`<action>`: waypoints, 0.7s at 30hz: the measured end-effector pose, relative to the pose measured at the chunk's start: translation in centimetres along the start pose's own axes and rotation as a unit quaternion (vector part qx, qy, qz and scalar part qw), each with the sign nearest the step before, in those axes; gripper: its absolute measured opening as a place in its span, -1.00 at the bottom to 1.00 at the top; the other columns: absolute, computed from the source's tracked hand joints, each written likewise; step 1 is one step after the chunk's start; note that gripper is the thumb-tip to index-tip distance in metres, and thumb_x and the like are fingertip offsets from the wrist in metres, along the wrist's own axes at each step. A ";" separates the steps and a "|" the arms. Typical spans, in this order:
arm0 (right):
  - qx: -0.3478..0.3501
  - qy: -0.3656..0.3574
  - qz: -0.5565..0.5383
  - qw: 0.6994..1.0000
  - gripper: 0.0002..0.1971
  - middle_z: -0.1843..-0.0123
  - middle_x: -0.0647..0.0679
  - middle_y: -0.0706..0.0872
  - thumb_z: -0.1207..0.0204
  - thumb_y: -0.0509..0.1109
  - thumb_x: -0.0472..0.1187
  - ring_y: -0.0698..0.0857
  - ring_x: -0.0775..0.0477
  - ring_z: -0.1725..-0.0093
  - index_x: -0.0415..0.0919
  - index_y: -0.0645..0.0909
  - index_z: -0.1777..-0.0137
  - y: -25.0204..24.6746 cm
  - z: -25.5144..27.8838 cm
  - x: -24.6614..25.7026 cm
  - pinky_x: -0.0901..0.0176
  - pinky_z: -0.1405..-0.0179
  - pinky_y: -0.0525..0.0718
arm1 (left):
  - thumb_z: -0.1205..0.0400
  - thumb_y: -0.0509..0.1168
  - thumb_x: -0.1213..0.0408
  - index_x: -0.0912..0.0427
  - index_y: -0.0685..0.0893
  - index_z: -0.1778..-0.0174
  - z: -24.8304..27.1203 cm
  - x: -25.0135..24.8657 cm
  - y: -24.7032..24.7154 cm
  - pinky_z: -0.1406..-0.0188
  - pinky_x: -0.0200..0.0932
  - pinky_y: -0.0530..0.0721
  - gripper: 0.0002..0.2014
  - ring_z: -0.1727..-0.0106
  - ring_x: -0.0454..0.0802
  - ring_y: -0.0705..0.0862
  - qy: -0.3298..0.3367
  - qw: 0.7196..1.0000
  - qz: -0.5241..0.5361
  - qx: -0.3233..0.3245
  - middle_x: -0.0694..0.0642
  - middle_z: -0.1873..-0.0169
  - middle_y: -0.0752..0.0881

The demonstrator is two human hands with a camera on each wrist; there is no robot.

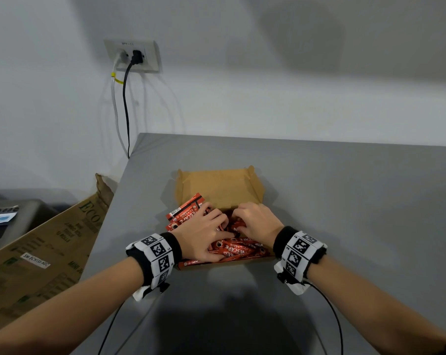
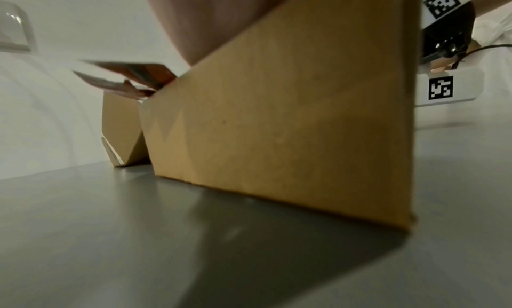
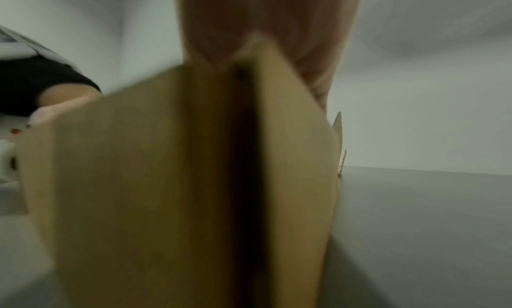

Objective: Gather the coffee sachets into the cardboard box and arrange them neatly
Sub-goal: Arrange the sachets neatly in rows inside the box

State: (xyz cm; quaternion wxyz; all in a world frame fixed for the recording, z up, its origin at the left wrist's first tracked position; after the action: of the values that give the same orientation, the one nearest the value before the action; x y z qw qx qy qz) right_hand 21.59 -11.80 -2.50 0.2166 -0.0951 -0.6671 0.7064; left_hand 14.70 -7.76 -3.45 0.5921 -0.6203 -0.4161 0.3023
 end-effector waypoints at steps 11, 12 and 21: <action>-0.054 0.036 -0.034 0.997 -0.76 -0.19 -0.03 0.63 -0.50 0.36 -0.20 0.53 -0.09 -0.26 -0.15 0.62 -0.17 0.2 0.8 -0.6 0.01 -0.16 0.46 | -0.60 0.02 -0.04 0.18 0.61 0.00 0.5 1.8 -0.9 -0.26 -0.16 0.32 -0.60 0.01 -0.02 0.58 -0.115 0.979 0.153 -0.065 0.04 0.03 0.62; -0.059 0.038 -0.041 0.997 -0.76 -0.18 -0.03 0.63 -0.50 0.36 -0.21 0.53 -0.09 -0.25 -0.15 0.63 -0.16 0.2 0.9 -0.7 0.01 -0.16 0.46 | -0.60 0.03 0.00 0.19 0.63 0.03 0.5 1.8 -0.9 -0.25 -0.16 0.36 -0.62 0.04 -0.02 0.62 -0.122 0.980 0.141 -0.070 0.05 0.06 0.65; -0.073 0.043 -0.053 0.995 -0.78 -0.14 -0.02 0.64 -0.50 0.36 -0.21 0.53 -0.09 -0.24 -0.12 0.65 -0.14 0.4 1.0 -0.8 0.02 -0.19 0.44 | -0.56 0.10 0.03 0.20 0.79 0.11 0.4 1.5 -1.0 -0.19 -0.16 0.45 -0.59 0.15 -0.06 0.72 -0.124 0.983 0.094 -0.097 0.04 0.18 0.80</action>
State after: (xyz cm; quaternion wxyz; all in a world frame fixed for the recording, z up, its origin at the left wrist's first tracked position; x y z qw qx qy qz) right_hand 21.83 -13.09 -2.89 0.2750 -0.1055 -0.7109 0.6387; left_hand 14.87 -6.29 -2.34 0.4420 -0.6692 -0.4534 0.3890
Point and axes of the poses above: each hand's wrist, its own z-axis away from the middle knuckle, its own y-axis out of the palm, x = y × z, the point moved 9 cm from there along -z, towards the middle knuckle
